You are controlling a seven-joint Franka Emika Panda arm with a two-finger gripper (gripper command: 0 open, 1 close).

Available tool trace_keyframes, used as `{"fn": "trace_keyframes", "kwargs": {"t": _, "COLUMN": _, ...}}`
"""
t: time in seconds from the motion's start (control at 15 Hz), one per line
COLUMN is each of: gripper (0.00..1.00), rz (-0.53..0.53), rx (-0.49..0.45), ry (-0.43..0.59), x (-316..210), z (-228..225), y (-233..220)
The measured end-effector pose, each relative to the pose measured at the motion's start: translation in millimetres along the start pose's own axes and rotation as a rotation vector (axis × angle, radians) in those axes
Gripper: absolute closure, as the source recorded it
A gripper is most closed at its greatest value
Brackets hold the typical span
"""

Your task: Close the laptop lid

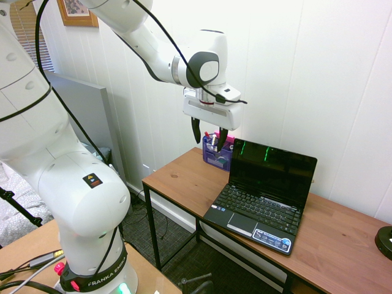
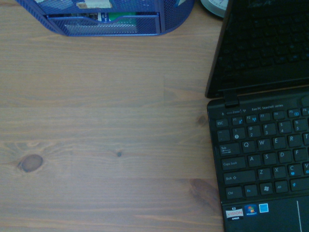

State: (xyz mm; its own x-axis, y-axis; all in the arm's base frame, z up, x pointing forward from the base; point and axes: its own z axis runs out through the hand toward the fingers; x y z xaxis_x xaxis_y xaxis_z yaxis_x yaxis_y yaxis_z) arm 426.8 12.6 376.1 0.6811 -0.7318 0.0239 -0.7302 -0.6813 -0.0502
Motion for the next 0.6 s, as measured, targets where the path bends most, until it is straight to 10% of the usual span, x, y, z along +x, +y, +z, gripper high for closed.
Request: {"fn": "trace_keyframes", "kwargs": {"t": 0.6, "gripper": 0.00, "rz": 0.071, "rx": 0.012, "ry": 0.125, "x": 69, "z": -47, "y": -26}}
